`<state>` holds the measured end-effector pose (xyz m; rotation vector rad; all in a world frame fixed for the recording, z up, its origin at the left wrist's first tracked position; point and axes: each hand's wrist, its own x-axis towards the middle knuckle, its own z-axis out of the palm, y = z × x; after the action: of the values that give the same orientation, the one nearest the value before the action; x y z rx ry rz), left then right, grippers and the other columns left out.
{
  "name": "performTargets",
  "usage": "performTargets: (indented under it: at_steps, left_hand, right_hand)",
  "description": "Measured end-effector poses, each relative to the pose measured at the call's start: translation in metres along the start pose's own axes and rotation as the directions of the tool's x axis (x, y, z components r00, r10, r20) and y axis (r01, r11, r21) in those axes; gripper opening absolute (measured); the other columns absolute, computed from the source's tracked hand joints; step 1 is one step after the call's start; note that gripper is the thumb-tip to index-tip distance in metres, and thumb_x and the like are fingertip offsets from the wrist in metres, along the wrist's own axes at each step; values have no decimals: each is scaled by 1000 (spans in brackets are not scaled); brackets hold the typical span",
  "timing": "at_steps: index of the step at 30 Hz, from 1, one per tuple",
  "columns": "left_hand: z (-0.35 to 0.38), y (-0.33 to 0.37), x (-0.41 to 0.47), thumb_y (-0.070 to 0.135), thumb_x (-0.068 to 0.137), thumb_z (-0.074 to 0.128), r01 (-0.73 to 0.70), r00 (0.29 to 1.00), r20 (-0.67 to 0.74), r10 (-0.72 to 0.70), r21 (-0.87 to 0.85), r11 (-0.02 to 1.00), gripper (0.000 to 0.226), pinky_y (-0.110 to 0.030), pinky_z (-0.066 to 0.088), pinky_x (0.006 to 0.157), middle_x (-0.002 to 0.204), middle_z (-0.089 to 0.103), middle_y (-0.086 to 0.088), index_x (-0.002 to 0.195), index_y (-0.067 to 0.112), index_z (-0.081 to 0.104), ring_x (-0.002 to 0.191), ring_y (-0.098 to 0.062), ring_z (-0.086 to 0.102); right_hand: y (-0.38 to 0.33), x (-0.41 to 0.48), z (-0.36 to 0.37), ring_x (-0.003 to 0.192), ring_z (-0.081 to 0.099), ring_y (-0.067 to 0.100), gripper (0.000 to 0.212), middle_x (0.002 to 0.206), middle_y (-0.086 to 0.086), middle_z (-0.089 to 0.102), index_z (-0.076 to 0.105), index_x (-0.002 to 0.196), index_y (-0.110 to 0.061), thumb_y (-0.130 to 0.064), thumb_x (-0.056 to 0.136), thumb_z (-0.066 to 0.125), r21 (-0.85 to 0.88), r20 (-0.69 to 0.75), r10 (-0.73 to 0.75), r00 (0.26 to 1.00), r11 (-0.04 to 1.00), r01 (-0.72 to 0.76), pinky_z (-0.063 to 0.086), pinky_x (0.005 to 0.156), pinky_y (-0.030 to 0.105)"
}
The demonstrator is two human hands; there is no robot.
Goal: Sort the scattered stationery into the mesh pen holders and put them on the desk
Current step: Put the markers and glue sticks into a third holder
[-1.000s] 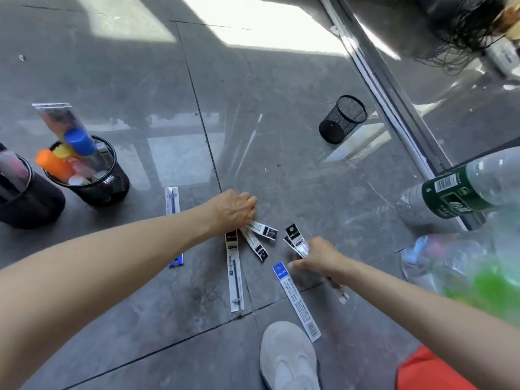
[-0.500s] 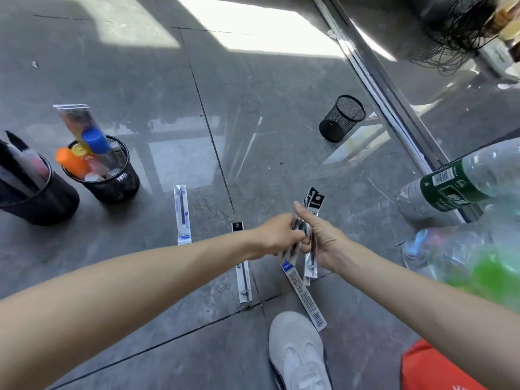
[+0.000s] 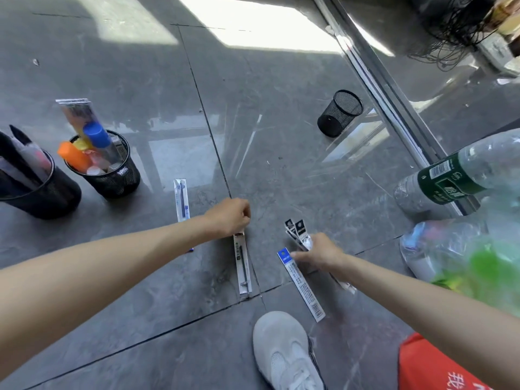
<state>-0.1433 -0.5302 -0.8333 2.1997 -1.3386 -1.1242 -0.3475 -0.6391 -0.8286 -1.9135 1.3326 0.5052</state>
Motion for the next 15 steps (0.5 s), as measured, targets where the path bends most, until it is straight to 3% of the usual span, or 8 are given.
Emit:
performTargets:
  at_steps: [2, 5, 7, 9, 12, 15]
  left_hand:
    - [1, -11, 2, 9, 89, 49, -3, 1000, 15, 2, 62, 998, 17, -36, 48, 84, 108, 63, -12, 100, 7, 62, 99, -28, 57]
    - [5, -25, 2, 7, 85, 49, -24, 1000, 0, 24, 146, 989, 18, -38, 48, 82, 109, 61, -11, 101, 11, 58, 98, -29, 56]
    - [5, -31, 1, 6, 84, 48, -82, 997, 15, 80, 251, 965, 23, -38, 47, 76, 109, 55, -8, 104, 14, 54, 99, -29, 54]
    - [5, -34, -4, 4, 84, 46, -184, 983, 75, 168, 395, 900, 31, -34, 42, 65, 111, 47, -7, 111, 16, 52, 98, -28, 52]
    - [12, -41, -11, -1, 80, 46, -373, 925, 168, 340, 566, 735, 44, -33, 36, 53, 110, 39, -7, 119, 17, 49, 94, -25, 49]
    - [18, -45, -15, -3, 71, 54, -521, 813, 169, 557, 639, 566, 34, -32, 36, 47, 99, 45, -9, 101, 12, 54, 80, -26, 51]
  right_hand:
    - [0, -1, 8, 63, 51, 14, 37, 66, -2, 55, 47, 62, -18, -35, 66, 81, -235, 0, -16, 1000, 972, 15, 35, 53, 27]
    - [-4, -1, 18, 85, 57, 23, 46, 87, 3, 62, 47, 80, -17, -44, 64, 81, -459, 8, -61, 998, 887, 58, 36, 61, 29]
    - [-8, 0, 18, 82, 58, 25, 44, 83, 5, 62, 46, 71, -15, -41, 65, 81, -470, 19, -54, 998, 881, 57, 36, 62, 27]
    - [-12, 2, 16, 71, 51, 23, 43, 66, 0, 51, 40, 61, -17, -34, 68, 79, -457, 43, -36, 998, 888, 52, 33, 55, 27]
    - [-20, 4, 16, 55, 43, 17, 31, 53, -3, 42, 40, 56, -16, -16, 73, 65, -216, 49, -91, 995, 971, 99, 30, 45, 25]
    - [-34, -2, 11, 37, 38, 6, 26, 43, -3, 49, 50, 56, -11, 0, 79, 50, 165, 14, -67, 998, 984, 64, 27, 36, 14]
